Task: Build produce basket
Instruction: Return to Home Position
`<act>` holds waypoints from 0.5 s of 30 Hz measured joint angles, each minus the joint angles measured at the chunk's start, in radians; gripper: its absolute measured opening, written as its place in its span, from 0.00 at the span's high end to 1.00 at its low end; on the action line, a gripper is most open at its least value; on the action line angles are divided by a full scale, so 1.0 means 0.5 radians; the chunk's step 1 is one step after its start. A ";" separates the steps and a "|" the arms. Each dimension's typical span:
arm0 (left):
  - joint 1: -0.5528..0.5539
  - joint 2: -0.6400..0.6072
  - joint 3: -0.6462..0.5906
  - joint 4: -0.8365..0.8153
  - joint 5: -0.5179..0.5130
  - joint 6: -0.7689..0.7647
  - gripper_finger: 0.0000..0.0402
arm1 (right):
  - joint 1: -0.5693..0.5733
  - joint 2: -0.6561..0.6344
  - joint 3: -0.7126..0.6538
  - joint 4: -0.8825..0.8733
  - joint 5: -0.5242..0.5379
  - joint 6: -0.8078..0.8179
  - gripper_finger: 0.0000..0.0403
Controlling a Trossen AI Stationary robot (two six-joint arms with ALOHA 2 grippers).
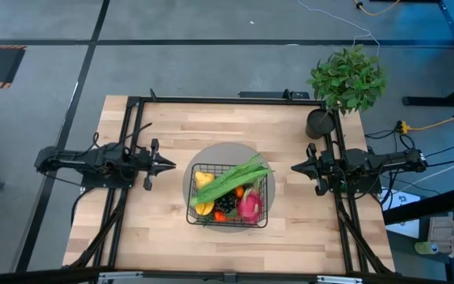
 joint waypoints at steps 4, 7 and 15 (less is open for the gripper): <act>0.063 0.001 0.001 -0.008 0.016 0.001 0.93 | 0.000 0.000 0.000 0.000 0.000 0.000 0.99; 0.062 0.001 0.001 -0.010 0.019 -0.001 0.93 | 0.000 0.000 0.000 -0.001 0.000 -0.001 0.99; -0.029 0.001 0.001 -0.015 0.018 0.003 0.93 | 0.000 0.000 0.000 0.000 0.000 -0.001 0.99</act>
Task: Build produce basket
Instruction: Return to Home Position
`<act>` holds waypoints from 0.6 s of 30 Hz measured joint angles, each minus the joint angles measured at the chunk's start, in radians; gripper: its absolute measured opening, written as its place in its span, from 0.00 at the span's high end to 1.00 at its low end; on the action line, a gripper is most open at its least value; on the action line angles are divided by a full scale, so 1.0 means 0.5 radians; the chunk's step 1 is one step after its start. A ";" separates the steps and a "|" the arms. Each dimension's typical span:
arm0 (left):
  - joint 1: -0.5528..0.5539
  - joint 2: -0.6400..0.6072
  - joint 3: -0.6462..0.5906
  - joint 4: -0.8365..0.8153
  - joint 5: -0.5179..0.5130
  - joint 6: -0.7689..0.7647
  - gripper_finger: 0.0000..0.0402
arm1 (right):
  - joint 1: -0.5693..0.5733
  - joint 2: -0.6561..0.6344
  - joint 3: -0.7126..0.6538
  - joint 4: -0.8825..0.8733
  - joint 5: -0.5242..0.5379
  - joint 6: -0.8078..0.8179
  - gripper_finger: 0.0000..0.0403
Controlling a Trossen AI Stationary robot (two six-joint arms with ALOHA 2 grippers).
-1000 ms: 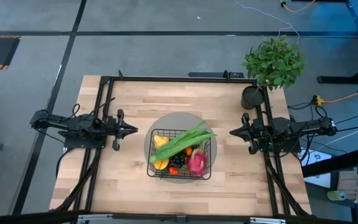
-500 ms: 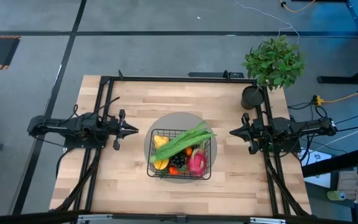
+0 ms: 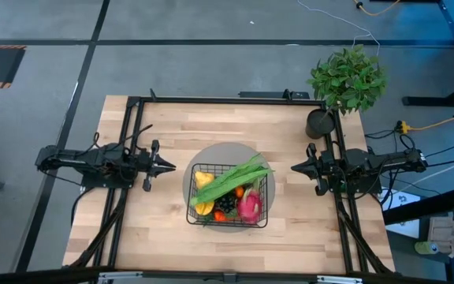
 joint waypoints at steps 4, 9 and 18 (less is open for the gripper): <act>-0.019 0.000 0.000 -0.001 -0.001 0.010 0.93 | 0.000 0.000 0.000 0.000 0.000 0.001 0.99; -0.019 0.001 0.000 -0.002 -0.001 -0.018 0.93 | 0.000 0.000 0.000 0.000 0.000 0.000 0.99; -0.018 0.020 0.000 -0.003 -0.001 -0.019 0.93 | 0.000 0.000 0.000 0.000 0.000 0.000 0.99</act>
